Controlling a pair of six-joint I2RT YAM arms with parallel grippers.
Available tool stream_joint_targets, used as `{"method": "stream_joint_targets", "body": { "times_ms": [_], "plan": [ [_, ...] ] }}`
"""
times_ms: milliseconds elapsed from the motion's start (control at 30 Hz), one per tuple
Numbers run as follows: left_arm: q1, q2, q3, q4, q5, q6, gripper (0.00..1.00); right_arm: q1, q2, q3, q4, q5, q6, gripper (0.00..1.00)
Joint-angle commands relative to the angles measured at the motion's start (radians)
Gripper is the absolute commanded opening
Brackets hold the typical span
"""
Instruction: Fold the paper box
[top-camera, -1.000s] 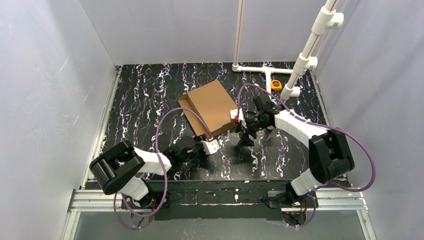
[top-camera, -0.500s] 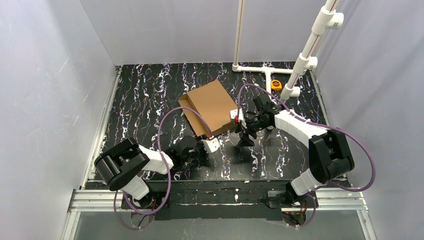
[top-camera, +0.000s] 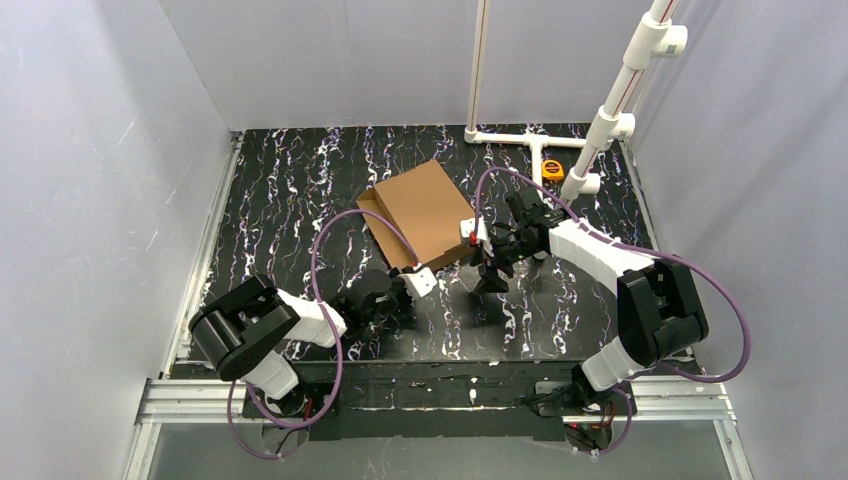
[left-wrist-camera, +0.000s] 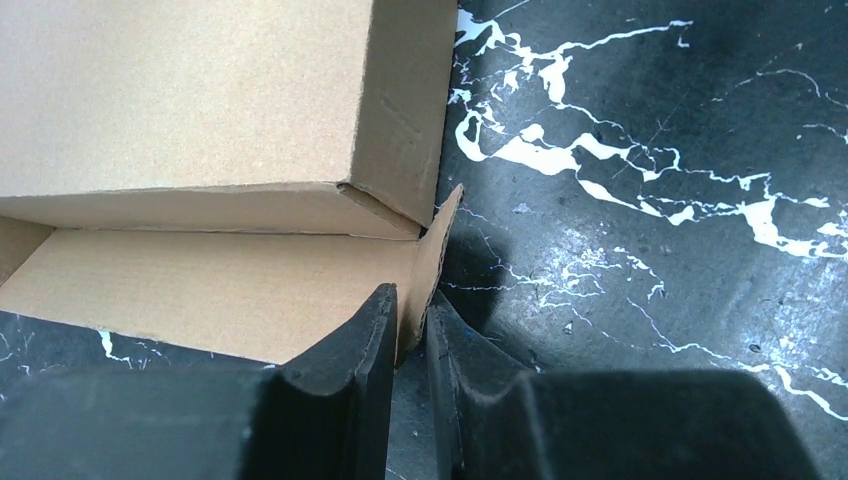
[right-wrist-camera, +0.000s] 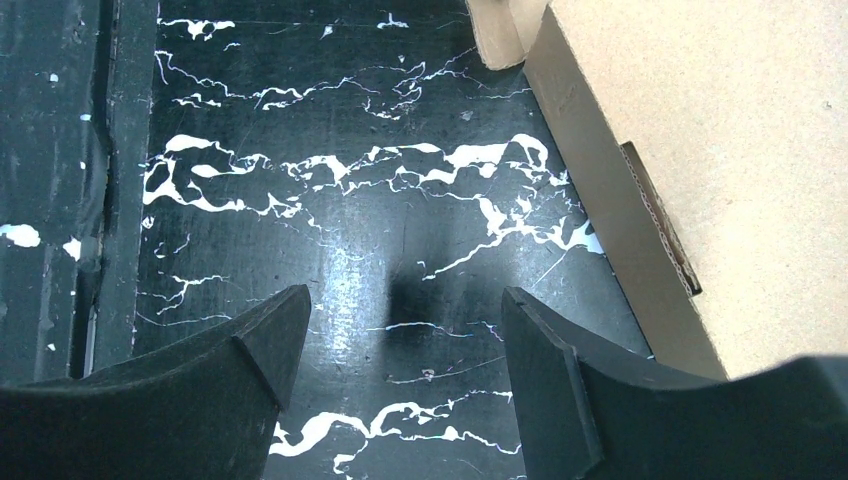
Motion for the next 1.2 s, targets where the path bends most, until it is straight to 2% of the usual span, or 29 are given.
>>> {"method": "stream_joint_targets", "body": {
  "times_ms": [0,133,667,1000,1167],
  "plan": [
    [0.013,-0.002,0.002,0.044,0.01,-0.062,0.17,-0.005,0.004,0.041,-0.021,-0.023,-0.021,0.79],
    [0.018,0.005,-0.001,0.06,0.04,-0.092,0.2,-0.006,0.007,0.043,-0.025,-0.023,-0.023,0.79],
    [0.029,0.037,0.014,0.091,0.12,-0.17,0.21,-0.007,0.007,0.045,-0.033,-0.024,-0.03,0.79],
    [0.03,0.037,0.013,0.119,0.109,-0.201,0.23,-0.009,0.006,0.046,-0.035,-0.026,-0.031,0.79],
    [0.028,0.042,0.022,0.124,0.108,-0.21,0.29,-0.009,0.006,0.046,-0.037,-0.026,-0.031,0.78]
  ]
}}
